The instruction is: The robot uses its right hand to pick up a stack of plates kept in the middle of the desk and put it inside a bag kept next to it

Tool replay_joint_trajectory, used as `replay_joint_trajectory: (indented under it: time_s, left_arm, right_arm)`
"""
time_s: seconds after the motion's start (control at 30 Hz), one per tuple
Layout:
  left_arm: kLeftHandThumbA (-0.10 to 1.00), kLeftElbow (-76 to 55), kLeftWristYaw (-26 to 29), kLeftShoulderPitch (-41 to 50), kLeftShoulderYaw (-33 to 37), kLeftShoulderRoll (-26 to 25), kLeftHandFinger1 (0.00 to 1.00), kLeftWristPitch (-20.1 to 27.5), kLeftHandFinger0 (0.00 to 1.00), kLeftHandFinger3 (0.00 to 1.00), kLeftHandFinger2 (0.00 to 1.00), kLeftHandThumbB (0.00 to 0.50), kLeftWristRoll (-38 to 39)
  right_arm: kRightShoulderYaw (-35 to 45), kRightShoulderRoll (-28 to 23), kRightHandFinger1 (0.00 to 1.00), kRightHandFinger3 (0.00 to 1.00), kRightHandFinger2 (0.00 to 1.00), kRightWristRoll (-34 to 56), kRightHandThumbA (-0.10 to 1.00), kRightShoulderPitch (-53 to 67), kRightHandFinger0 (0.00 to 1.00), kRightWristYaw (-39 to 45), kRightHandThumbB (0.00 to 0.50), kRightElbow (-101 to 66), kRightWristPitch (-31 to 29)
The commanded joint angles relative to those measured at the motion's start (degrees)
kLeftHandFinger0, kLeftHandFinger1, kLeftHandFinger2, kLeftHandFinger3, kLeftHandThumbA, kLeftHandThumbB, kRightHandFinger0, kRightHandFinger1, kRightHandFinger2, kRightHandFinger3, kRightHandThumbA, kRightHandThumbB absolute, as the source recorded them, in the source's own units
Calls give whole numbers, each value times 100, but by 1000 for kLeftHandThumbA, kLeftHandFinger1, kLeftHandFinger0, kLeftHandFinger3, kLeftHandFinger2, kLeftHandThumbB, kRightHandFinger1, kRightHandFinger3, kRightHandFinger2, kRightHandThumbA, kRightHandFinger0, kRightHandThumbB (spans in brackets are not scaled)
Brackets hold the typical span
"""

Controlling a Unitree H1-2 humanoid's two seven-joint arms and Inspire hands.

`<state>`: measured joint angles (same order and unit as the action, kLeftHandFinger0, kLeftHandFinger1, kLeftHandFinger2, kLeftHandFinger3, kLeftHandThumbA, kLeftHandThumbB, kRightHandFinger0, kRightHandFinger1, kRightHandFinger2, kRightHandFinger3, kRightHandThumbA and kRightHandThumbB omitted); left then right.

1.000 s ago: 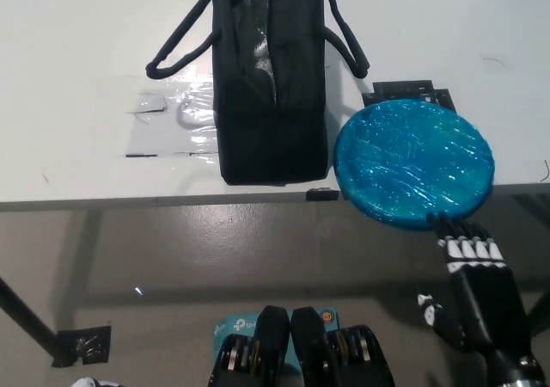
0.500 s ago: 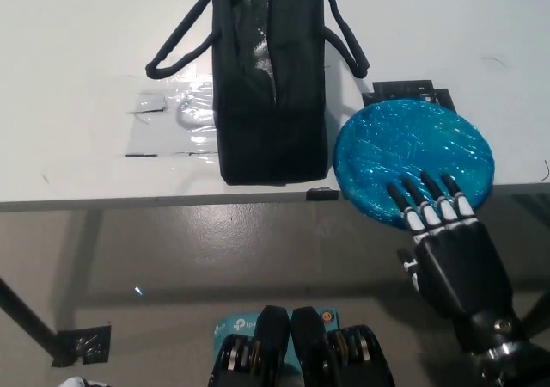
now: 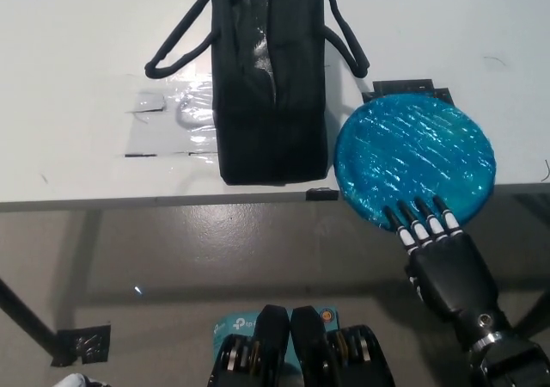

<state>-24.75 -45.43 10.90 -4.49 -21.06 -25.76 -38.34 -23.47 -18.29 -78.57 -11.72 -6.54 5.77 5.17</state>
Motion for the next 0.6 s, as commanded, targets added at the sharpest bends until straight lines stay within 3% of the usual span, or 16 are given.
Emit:
replay_joint_trajectory:
  time_s: [0.0, 0.1, 0.13, 0.23, 0.27, 0.33, 0.4, 0.47, 0.57]
  left_arm:
    - [-100, -167, -237, -3, -110, -27, 798, -117, 776, 881, 818, 4, -105]
    - [-100, -149, -273, -8, -163, 28, 805, -117, 789, 883, 824, 1, -134]
    - [-100, -147, -254, 95, -148, 32, 812, -117, 796, 886, 835, 0, -106]
    - [-100, -158, -248, 153, -143, 15, 806, -117, 791, 880, 832, 0, -85]
    - [-100, -175, -220, 190, -179, 22, 791, -117, 767, 878, 826, 0, 44]
    - [-100, -199, -123, 196, -171, 33, 790, -117, 769, 901, 825, 0, 102]
    - [-100, -148, -88, 156, -128, -13, 801, -117, 788, 912, 831, 0, 92]
    - [-100, -153, -131, 153, -144, -12, 798, -117, 784, 910, 830, 0, 108]
    - [-100, -205, -111, 192, -150, 61, 793, -117, 777, 905, 826, 0, 155]
  right_arm:
    - [287, 166, 1000, 1000, 1000, 102, 570, -311, 1000, -281, 500, 507, 598]
    - [433, 206, 1000, 1000, 1000, 205, 469, -466, 1000, -815, 500, 819, 597]
    - [544, 224, 1000, 1000, 1000, 257, 410, -598, 1000, -1446, 500, 1052, 567]
    - [585, 207, 1000, 1000, 1000, 178, 411, -817, 1000, -1907, 474, 1237, 557]
    - [629, 229, 1000, 1000, 1000, 285, 364, -988, 1000, -2299, 485, 1389, 411]
    - [612, 198, 1000, 1000, 1000, 164, 379, -1313, 1000, -2502, 446, 1377, 420]
    - [662, 228, 1000, 1000, 1000, 334, 317, -1508, 1000, -2676, 467, 1474, 260]
    - [601, 239, 1000, 1000, 1000, 141, 331, -1710, 1000, -2940, 498, 1655, 427]
    - [548, 138, 1000, 1000, 1000, -23, 330, -1805, 1000, -2883, 446, 1582, 559]
